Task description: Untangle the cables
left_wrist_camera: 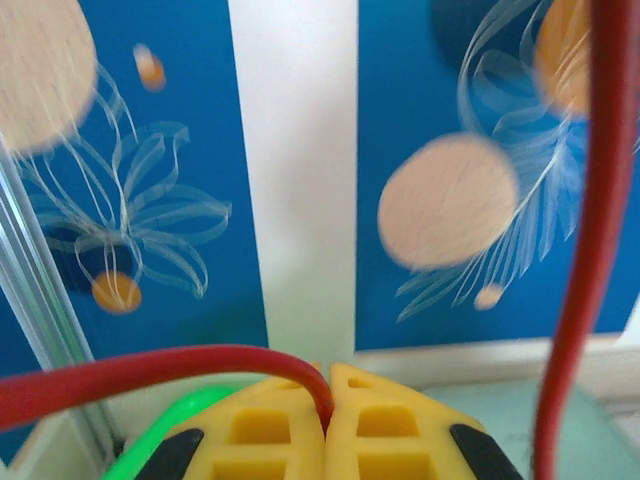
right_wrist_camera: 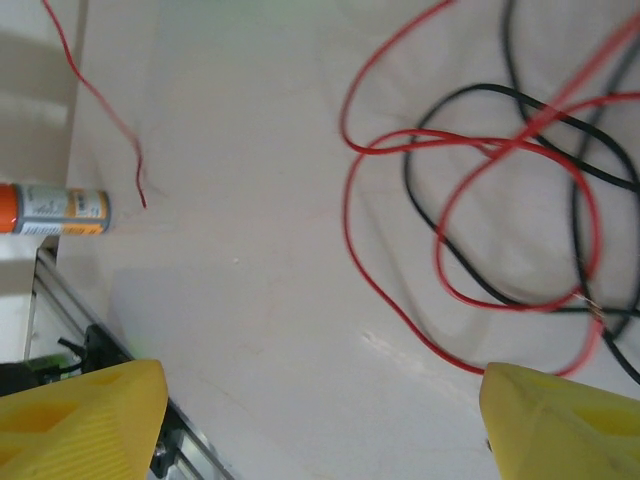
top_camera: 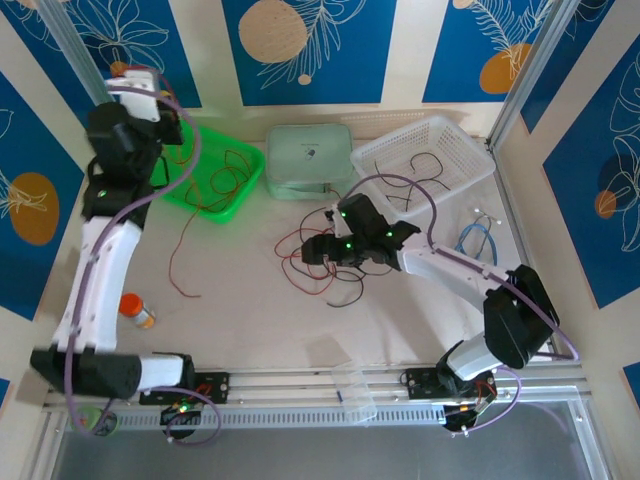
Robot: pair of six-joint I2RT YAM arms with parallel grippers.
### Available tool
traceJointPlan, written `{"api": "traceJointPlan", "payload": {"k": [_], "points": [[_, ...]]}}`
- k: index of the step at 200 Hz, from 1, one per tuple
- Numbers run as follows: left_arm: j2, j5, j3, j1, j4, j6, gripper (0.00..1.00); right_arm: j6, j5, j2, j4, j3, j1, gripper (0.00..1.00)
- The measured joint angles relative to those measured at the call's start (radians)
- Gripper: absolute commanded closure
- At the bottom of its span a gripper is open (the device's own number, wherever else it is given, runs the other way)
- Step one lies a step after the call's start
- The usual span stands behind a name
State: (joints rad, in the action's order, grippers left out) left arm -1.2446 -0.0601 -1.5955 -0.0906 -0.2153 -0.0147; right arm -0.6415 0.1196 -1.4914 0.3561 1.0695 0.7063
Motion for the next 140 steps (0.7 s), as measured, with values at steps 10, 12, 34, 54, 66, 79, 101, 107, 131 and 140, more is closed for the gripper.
{"api": "traceJointPlan", "payload": {"k": [10, 12, 34, 54, 66, 79, 101, 107, 131, 140], "points": [[0.032, 0.01, -0.076, 0.0, -0.037, -0.012, 1.0, 0.017, 0.015, -0.011, 0.001, 0.019, 0.006, 0.18], [0.036, 0.013, -0.092, 0.0, -0.043, -0.013, 1.0, 0.019, 0.018, -0.012, 0.001, 0.023, 0.007, 0.18], [0.044, 0.056, -0.269, 0.0, -0.103, -0.045, 1.0, 0.062, 0.058, -0.032, 0.001, 0.062, 0.021, 0.17], [0.039, 0.103, -0.369, 0.0, -0.145, -0.08, 1.0, 0.145, 0.066, -0.06, -0.01, 0.117, 0.048, 0.13], [0.034, 0.129, -0.391, 0.0, -0.166, -0.1, 1.0, 0.211, 0.059, -0.071, -0.047, 0.143, 0.079, 0.11], [0.029, 0.15, -0.395, 0.0, -0.183, -0.121, 1.0, 0.296, 0.042, -0.079, -0.116, 0.153, 0.111, 0.1], [0.011, 0.177, -0.395, 0.0, -0.207, -0.152, 1.0, 0.43, 0.044, -0.103, -0.269, 0.157, 0.144, 0.09], [0.003, 0.183, -0.395, 0.0, -0.214, -0.159, 1.0, 0.456, 0.05, -0.117, -0.299, 0.167, 0.146, 0.09], [-0.016, 0.194, -0.395, 0.0, -0.235, -0.18, 1.0, 0.528, 0.093, -0.19, -0.391, 0.252, 0.152, 0.09], [-0.016, 0.195, -0.395, 0.0, -0.238, -0.187, 1.0, 0.541, 0.113, -0.209, -0.422, 0.278, 0.158, 0.09]]}}
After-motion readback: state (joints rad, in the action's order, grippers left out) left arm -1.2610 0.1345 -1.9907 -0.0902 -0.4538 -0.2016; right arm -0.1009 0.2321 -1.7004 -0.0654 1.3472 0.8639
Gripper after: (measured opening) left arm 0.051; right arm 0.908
